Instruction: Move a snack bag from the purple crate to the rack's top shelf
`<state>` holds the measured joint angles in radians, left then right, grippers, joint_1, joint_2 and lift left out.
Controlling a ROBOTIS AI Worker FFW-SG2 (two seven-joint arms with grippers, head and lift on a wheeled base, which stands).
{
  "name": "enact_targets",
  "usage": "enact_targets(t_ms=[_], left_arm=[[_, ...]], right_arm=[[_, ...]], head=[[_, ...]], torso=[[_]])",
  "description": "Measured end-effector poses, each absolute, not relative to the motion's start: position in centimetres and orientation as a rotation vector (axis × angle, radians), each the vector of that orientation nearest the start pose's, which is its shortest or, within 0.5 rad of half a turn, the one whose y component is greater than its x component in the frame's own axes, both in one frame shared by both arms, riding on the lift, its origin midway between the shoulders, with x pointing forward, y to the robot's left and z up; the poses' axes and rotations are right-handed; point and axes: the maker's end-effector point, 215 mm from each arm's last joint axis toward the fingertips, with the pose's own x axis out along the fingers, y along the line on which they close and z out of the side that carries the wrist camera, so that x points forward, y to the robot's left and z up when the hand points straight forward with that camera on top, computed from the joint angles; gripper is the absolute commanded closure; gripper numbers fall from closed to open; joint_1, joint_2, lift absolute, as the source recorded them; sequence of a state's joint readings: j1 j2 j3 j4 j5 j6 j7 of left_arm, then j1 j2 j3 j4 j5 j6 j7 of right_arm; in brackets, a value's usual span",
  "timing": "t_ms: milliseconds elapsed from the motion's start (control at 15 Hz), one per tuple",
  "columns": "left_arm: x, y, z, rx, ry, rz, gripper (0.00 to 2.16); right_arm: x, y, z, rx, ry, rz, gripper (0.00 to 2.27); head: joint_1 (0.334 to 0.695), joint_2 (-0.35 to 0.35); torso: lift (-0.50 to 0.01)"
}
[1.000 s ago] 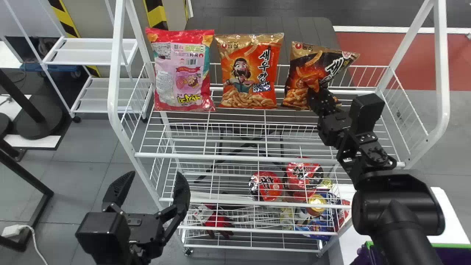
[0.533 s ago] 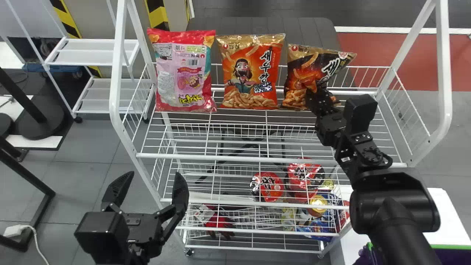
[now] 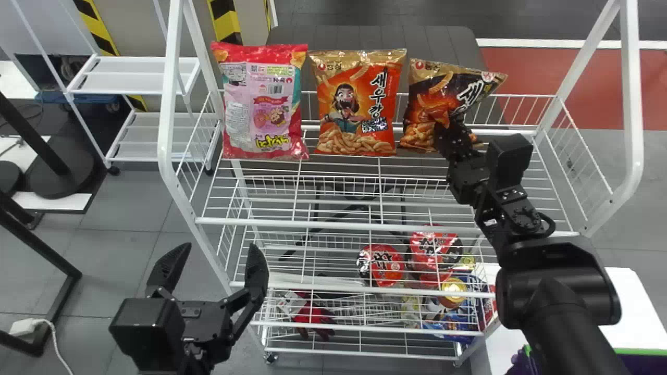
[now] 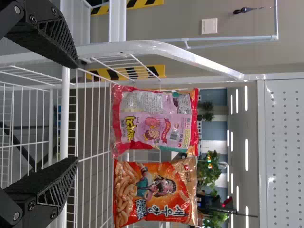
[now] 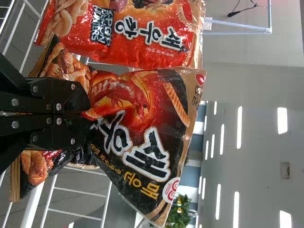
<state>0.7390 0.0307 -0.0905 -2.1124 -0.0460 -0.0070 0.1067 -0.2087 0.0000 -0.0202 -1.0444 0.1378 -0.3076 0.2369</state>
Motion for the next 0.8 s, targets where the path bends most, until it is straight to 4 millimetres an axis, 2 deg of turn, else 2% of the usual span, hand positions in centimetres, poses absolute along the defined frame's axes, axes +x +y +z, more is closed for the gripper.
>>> enact_targets(t_ms=[200,267,400,467,533,800], left_arm=[[36.64,20.26,-39.44,0.025,0.185,0.01,0.13],[36.67,20.23,-39.42,0.025,0.184,0.01,0.13],[36.74,20.12,-39.41,0.024,0.184,0.008,0.13],[36.77,20.08,-39.41,0.024,0.184,0.008,0.13],[36.79,20.08,-39.42,0.024,0.185,0.008,0.13],[36.77,20.0,-39.45,0.023,0.186,0.007,0.13]], right_arm=[[62.73,-17.68,-41.61,-0.139,0.019,0.256,1.36],[62.74,-17.73,-41.57,-0.14,0.015,0.256,1.11],[62.74,-18.06,-41.4,-0.141,0.006,0.249,0.77],[62.7,-18.13,-41.39,-0.141,0.005,0.248,0.45],[62.6,-18.17,-41.51,-0.142,0.006,0.248,0.29],[62.33,-18.28,-41.94,-0.15,0.012,0.248,0.2]], head=[[0.695,0.029],[0.695,0.029],[0.695,0.025],[0.695,0.022],[0.695,0.021],[0.695,0.019]], torso=[[0.002],[0.002],[0.002],[0.002],[0.002],[0.002]])
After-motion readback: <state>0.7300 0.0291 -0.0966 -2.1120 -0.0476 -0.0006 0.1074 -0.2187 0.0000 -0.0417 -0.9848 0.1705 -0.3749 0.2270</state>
